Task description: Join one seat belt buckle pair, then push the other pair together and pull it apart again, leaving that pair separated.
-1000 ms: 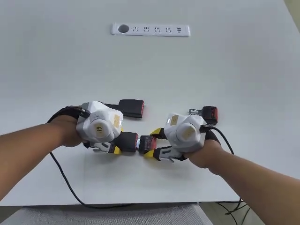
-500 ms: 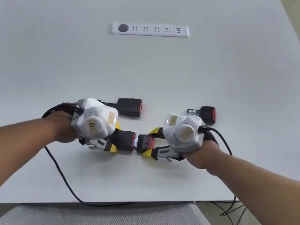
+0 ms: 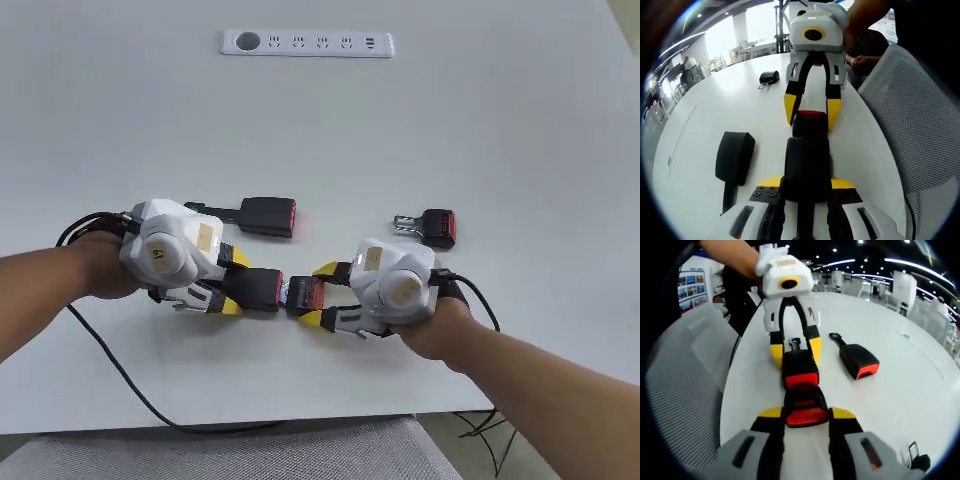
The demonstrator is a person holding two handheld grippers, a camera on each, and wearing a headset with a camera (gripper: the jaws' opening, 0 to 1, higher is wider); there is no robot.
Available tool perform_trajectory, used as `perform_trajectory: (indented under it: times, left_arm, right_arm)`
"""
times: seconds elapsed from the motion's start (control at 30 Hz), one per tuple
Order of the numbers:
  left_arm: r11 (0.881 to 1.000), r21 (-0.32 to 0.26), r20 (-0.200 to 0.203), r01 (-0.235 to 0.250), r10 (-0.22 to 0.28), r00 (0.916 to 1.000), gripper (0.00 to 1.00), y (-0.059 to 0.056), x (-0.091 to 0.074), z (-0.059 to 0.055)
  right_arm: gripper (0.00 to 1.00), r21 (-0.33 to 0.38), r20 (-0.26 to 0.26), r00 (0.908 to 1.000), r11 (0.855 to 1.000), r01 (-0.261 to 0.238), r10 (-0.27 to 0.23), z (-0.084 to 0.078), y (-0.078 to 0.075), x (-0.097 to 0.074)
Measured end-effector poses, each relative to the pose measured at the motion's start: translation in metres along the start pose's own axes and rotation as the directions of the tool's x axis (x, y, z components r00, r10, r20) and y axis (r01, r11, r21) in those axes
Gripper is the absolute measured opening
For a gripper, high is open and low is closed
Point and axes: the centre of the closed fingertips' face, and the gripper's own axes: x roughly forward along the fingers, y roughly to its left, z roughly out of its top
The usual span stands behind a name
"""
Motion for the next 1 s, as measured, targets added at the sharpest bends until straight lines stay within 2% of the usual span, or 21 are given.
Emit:
perform_trajectory:
  times: [0.37,0.47,0.53,1.0]
  left_arm:
    - [1.000,0.014,0.029,0.019,-0.020,0.9994,0.32,-0.0014,-0.0016,0.0022]
    - [1.000,0.010,0.034,0.021,-0.022,0.9992,0.32,-0.0018,-0.0024,0.0022]
    - [1.000,0.011,0.038,0.019,-0.020,0.9991,0.32,-0.0018,-0.0028,0.0021]
    - [1.000,-0.001,0.044,0.023,-0.023,0.9988,0.32,-0.0006,-0.0040,0.0006]
  right_arm:
    - [0.32,-0.005,0.026,0.9996,1.000,0.007,-0.007,0.0007,-0.0005,-0.0001]
    - [0.32,-0.040,0.024,0.9996,0.999,0.013,-0.012,0.0009,0.0007,-0.0002]
    - [0.32,-0.029,0.025,0.9996,0.999,0.016,-0.015,0.0011,0.0004,-0.0005]
    - [0.32,-0.033,0.031,0.9988,0.999,0.040,-0.039,0.0014,0.0003,-0.0008]
